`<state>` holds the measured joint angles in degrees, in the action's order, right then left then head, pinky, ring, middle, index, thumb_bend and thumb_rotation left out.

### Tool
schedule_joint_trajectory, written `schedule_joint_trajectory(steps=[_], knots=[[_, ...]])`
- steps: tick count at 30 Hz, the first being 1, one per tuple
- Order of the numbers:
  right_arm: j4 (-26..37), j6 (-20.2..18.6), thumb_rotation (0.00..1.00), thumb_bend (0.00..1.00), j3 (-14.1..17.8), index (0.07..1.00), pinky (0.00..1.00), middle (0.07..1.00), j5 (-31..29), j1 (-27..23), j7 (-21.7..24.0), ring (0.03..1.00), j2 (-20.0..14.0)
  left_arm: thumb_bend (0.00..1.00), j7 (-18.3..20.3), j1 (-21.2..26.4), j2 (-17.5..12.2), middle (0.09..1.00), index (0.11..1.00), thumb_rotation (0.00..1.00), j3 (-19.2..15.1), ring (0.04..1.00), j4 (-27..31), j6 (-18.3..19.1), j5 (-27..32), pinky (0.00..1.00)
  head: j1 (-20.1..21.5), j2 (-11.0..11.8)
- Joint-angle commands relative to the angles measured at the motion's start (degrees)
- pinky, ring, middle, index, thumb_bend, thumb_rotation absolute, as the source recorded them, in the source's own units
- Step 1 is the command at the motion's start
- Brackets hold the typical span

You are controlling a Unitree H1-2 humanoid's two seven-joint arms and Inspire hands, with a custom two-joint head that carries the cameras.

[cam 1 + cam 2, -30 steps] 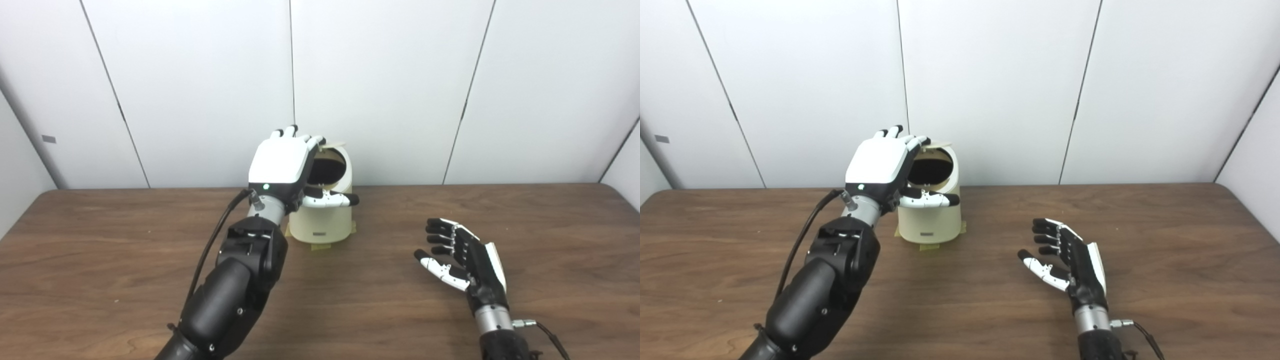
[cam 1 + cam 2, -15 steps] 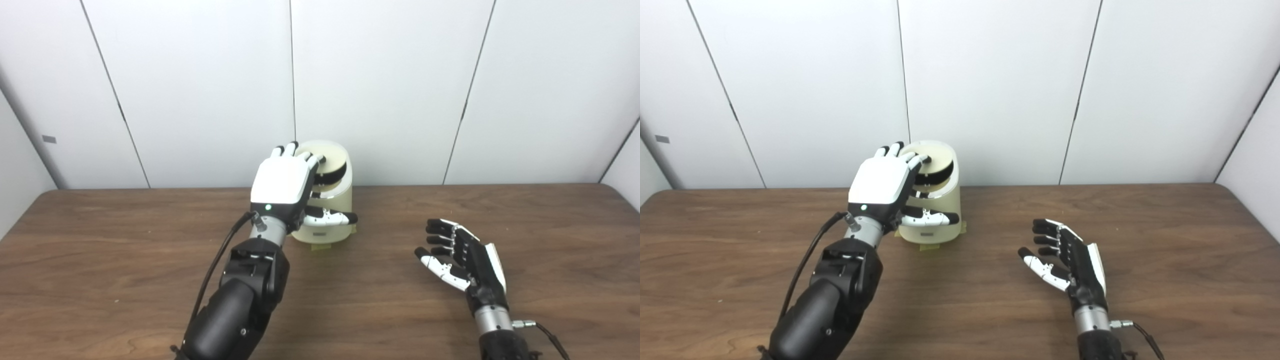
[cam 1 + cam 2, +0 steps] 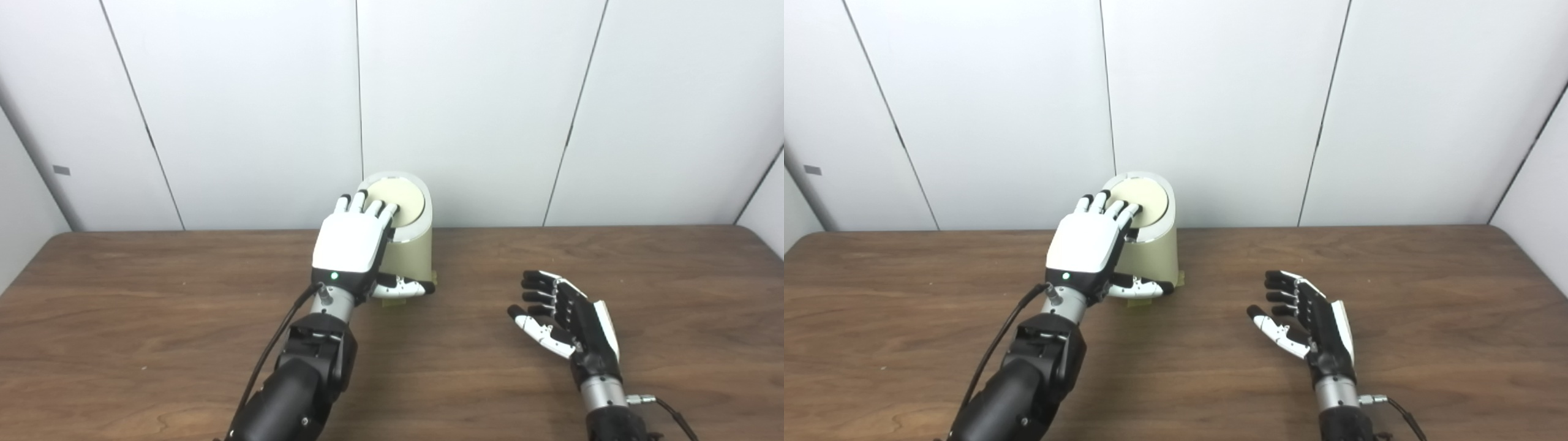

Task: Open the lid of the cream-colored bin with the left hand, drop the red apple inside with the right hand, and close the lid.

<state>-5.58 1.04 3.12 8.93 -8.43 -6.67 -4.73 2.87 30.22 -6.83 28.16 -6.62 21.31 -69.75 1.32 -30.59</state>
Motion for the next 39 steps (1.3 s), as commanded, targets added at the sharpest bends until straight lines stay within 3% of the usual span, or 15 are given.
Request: schedule_joint_trajectory(steps=[1,12,28,34,36,39], knots=[[1.4,1.4,0.15,0.29,0.1,0.695,0.62,0.719,-0.4,-1.3,-0.1,0.696,-0.1,0.94,0.2,1.6,-0.2,0.906,0.906,0.7,-0.1,1.0,-1.3,-0.3,0.0,1.0,0.1,0.0],[2.3,-0.2,0.17,0.3,-0.1,0.702,0.62,0.725,-0.5,-1.2,-0.1,0.699,0.0,0.96,-1.1,1.7,-1.6,0.933,0.909,0.65,1.8,1.0,-2.0,-1.3,-2.7,1.0,0.1,-0.3],[3.3,-1.7,0.17,0.29,-0.5,0.703,0.63,0.725,1.2,-1.2,-0.4,0.701,0.0,0.99,-1.0,0.5,-3.6,0.837,0.819,0.61,4.4,1.0,-2.5,-3.8,-6.0,1.0,0.1,-0.5],[2.8,-1.3,0.15,0.3,-0.4,0.703,0.63,0.725,0.9,-1.3,-0.3,0.704,-0.1,0.92,-3.7,-0.1,-2.5,0.945,0.923,0.62,2.8,1.0,-2.0,-4.0,-3.7,1.0,0.1,-0.5],[2.8,-1.4,0.16,0.29,-0.4,0.705,0.63,0.726,1.1,-1.3,-0.3,0.703,-0.3,0.91,-3.3,-0.1,-1.6,0.989,0.984,0.64,1.8,1.0,-1.6,-3.6,-2.3,1.0,0.0,-0.4],[2.9,-2.1,0.2,0.29,-0.3,0.708,0.64,0.726,1.3,-1.3,-0.4,0.704,-0.2,0.91,-1.6,0.5,0.1,0.999,0.999,0.68,0.8,1.0,-1.3,-2.0,-1.9,1.0,0.3,-0.4]])
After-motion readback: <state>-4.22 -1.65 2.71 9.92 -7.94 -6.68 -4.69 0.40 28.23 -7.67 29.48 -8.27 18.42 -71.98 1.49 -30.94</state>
